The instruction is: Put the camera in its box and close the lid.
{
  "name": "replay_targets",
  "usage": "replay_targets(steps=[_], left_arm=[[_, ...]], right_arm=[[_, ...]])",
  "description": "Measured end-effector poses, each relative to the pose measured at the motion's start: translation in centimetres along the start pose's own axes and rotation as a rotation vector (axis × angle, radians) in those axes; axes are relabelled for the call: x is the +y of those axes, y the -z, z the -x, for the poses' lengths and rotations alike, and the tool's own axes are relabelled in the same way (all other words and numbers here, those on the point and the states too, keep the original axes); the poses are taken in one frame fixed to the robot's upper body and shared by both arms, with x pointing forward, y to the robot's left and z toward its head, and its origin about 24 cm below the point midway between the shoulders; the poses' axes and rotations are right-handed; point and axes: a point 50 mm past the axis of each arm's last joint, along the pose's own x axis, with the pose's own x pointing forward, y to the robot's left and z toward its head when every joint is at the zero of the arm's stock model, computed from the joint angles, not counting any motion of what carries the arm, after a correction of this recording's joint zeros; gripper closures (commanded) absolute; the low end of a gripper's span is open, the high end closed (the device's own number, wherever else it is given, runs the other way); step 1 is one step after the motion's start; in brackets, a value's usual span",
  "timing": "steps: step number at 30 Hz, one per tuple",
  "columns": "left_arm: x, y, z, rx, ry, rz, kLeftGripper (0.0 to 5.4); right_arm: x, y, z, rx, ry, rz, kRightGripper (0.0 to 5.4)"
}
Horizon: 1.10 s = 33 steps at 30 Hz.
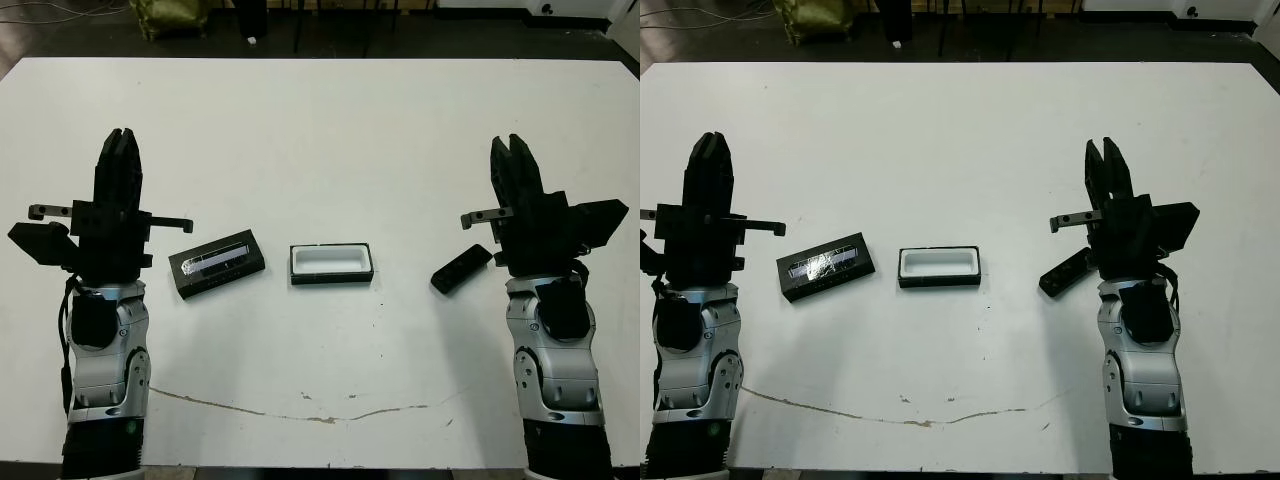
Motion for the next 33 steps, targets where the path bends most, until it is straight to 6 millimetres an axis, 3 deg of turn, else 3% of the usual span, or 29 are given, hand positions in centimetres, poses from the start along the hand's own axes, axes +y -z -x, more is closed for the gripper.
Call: replay_targets(steps=[15,27,33], left_arm=[[0.0,0.0,0.0,0.005,0.001,0.021,5.38],[0.0,-0.1,0.0,0.005,0.006,0.016,5.38],[0.0,0.0,0.0,0.009,0.007,0.02,5.38]], right_arm=[[-0.5,-0.4,-0.5,0.002,-0.042,0.053,5.4],[-6.8,-4.6,-3.6,0.099,-0.127,0.284,5.4],[-8.4,-4.7,-5.2,0.196,-0.237,0.395,5.4]])
